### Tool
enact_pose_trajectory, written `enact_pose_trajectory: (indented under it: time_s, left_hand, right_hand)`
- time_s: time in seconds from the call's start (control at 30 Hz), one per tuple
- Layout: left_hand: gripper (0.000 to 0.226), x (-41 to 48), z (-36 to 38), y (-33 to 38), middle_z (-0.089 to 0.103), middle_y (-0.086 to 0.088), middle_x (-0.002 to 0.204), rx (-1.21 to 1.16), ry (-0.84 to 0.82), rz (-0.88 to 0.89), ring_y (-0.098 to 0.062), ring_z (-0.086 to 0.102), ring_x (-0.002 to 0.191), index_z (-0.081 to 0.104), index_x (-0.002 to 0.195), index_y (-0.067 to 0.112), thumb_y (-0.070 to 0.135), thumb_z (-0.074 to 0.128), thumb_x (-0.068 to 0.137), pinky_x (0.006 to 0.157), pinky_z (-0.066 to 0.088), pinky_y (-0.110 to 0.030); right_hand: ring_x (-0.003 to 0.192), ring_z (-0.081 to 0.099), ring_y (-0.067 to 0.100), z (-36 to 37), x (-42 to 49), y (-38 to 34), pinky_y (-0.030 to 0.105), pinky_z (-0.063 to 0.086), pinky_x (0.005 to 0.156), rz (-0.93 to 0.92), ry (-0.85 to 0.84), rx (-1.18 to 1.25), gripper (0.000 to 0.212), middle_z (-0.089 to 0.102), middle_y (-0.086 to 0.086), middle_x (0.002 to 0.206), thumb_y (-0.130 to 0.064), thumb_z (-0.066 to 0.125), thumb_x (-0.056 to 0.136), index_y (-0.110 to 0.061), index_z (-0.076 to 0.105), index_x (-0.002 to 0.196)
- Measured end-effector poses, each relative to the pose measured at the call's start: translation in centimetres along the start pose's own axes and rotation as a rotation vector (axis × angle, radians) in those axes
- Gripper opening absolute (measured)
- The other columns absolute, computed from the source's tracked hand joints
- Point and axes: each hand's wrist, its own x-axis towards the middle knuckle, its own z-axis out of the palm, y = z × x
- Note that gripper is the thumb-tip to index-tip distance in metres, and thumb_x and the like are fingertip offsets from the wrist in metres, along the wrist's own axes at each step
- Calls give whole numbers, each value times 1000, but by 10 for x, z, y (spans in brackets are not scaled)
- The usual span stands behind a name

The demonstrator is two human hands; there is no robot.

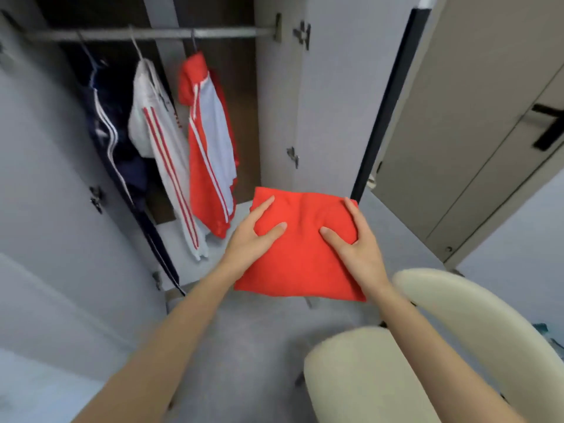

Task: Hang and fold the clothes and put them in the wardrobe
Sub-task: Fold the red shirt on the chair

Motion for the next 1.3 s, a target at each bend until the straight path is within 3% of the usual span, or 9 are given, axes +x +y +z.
enact_pose_trajectory:
  time_s: [0.07,0.17,0.43,0.53,0.67,0.9,1.03,1.2,1.3]
  left_hand:
    - [55,14,-35,32,54,26,109,-14,48,36,17,54,90,51,137,32,23,71,87,81,40,1]
    - [54,34,-82,79,52,27,105,-46,101,86,17,53,87,50,137,31,24,70,87,81,44,-2]
    - [56,93,-171,168,55,20,107,-52,277,193,7,57,89,51,137,35,28,72,86,63,47,-5]
    - [54,120,-198,194,55,13,122,-42,327,240,2,59,96,53,134,39,32,73,84,68,48,-9]
    - [54,160,-232,231,56,13,118,-36,357,282,-1,59,98,52,133,39,31,73,84,73,50,-17]
    - [51,234,-286,280,54,25,99,-32,445,305,7,57,86,54,132,38,28,72,86,51,44,-4]
    - [52,274,-318,293,58,17,111,3,491,334,5,56,88,52,136,36,27,70,87,60,44,-9]
    - [51,331,-366,300,46,4,144,43,499,334,-13,53,116,48,140,32,23,63,93,94,44,-25]
    - [51,368,-406,302,44,2,145,105,518,348,-12,52,113,47,142,29,18,60,95,91,42,-23]
  right_hand:
    - [92,46,-33,12,25,-43,3,36,80,-85,-23,29,70,39,-60,98,-41,73,83,-47,37,142]
    - [96,46,-30,27,58,-106,2,36,84,-218,-73,62,68,36,-57,105,-41,72,83,-48,36,141]
    - [116,52,1,63,148,-230,33,42,106,-453,-140,140,66,47,-29,127,-40,73,82,-48,40,138]
    - [111,54,0,78,187,-266,34,46,100,-475,-197,205,64,47,-35,115,-42,74,80,-52,42,134]
    - [102,55,-4,93,238,-311,21,48,81,-501,-275,323,64,50,-31,114,-40,76,79,-52,43,133]
    - [99,55,1,130,323,-380,14,46,62,-540,-373,421,63,50,-20,118,-34,76,81,-45,44,134]
    - [100,55,-2,156,364,-411,9,46,59,-562,-401,434,69,50,-24,117,-32,79,78,-47,44,135]
    - [103,57,5,202,415,-447,23,51,72,-555,-425,468,71,51,-21,116,-28,82,75,-49,46,132]
    - [100,58,3,241,445,-470,20,51,68,-561,-438,510,71,51,-24,110,-27,82,75,-47,46,133]
